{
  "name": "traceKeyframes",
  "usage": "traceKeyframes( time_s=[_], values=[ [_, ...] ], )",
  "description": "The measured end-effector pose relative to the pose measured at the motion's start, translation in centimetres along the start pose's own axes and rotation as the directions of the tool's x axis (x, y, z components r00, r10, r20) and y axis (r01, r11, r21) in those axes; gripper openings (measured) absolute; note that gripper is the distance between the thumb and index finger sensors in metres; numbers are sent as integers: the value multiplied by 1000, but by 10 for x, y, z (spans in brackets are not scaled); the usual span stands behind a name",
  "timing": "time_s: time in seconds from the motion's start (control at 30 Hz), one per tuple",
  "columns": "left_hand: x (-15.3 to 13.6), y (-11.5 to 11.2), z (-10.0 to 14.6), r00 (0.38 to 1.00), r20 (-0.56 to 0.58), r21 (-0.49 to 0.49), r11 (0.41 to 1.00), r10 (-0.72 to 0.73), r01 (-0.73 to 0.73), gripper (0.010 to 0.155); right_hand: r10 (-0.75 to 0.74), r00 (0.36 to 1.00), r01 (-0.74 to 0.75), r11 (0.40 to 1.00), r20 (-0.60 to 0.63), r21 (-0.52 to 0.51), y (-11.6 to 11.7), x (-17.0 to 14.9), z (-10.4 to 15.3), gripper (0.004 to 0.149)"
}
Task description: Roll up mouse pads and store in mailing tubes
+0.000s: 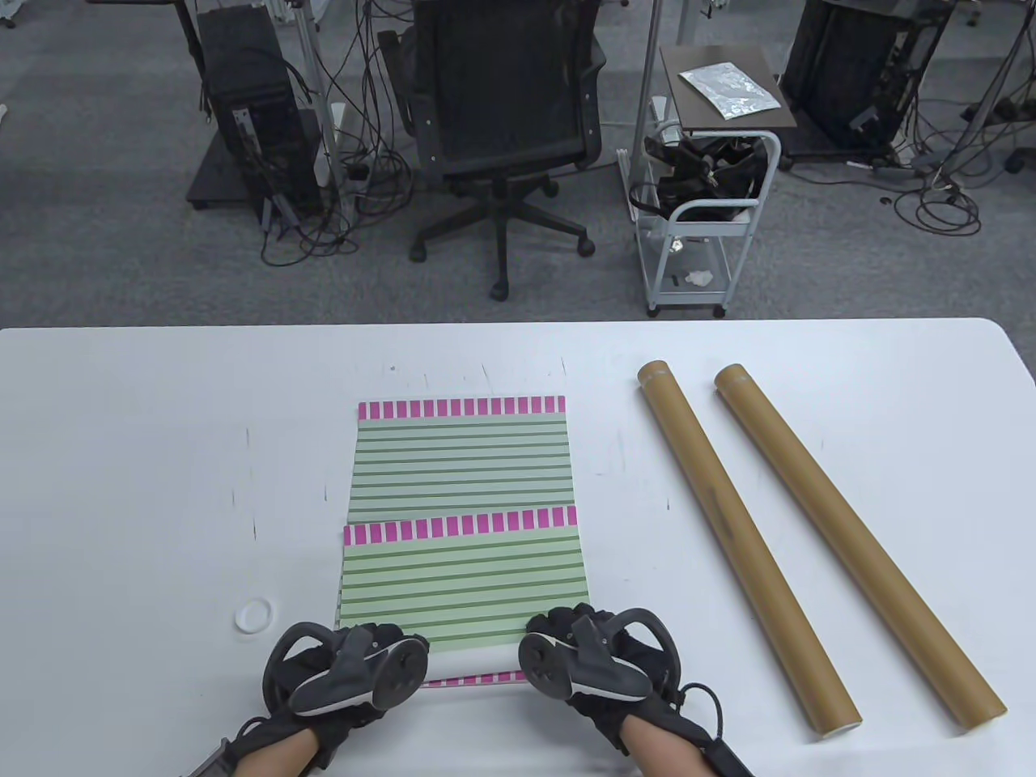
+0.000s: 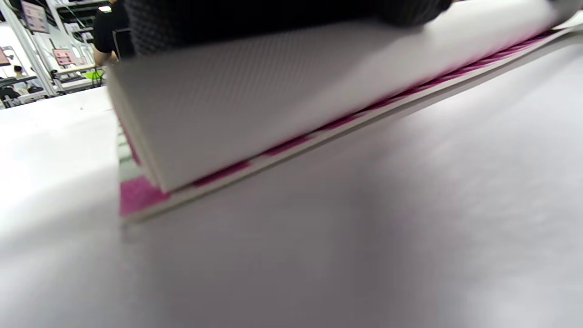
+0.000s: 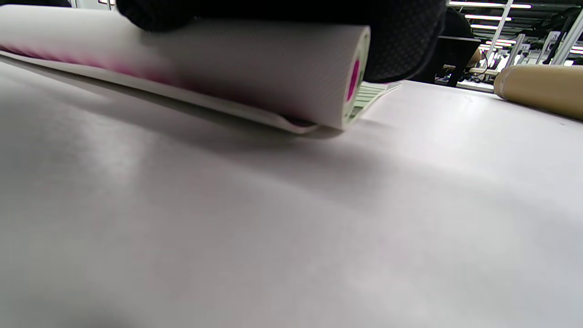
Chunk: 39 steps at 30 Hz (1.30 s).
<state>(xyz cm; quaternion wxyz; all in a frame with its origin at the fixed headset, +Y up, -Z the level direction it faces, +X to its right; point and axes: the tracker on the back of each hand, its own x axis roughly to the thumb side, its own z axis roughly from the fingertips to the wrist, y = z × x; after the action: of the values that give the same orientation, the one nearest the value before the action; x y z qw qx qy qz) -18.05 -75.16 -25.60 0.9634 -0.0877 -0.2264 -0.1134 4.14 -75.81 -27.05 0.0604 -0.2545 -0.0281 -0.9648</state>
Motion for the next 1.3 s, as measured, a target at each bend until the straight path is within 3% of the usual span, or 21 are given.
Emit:
traceKeyframes(
  time_s=[0.07, 0.17, 0.27, 0.4, 0.5, 0.6, 1.3],
  values=[
    [11, 6, 5, 993, 4, 109, 987, -116, 115, 53, 10, 1000, -10, 1000, 2, -2, 0, 1, 0, 50],
    [14, 3, 4, 987, -2, 98, 982, -163, 162, 51, -1, 1000, 1, 1000, -3, -1, 1, 1, 0, 50],
    [7, 1, 1, 999, 0, 73, 996, -47, 47, 50, 7, 1000, -7, 1000, 2, -13, -2, 5, 2, 52],
    [0, -2, -3, 1000, -5, 50, 999, 11, -10, 49, 123, 992, -122, 991, 35, -47, -7, 13, 3, 55],
    [-4, -4, -4, 999, 2, 35, 999, 42, -42, 50, 24, 1000, -24, 1000, 20, -11, -4, 7, 1, 55],
    [-10, -7, -3, 995, 18, 11, 995, 98, -98, 58, 32, 999, -32, 999, 25, -8, -3, 7, 0, 55],
    [-1, -6, 3, 998, 63, 34, 999, 31, -33, 52, -7, 997, 5, 999, 75, 32, -5, 5, 6, 54]
  ],
)
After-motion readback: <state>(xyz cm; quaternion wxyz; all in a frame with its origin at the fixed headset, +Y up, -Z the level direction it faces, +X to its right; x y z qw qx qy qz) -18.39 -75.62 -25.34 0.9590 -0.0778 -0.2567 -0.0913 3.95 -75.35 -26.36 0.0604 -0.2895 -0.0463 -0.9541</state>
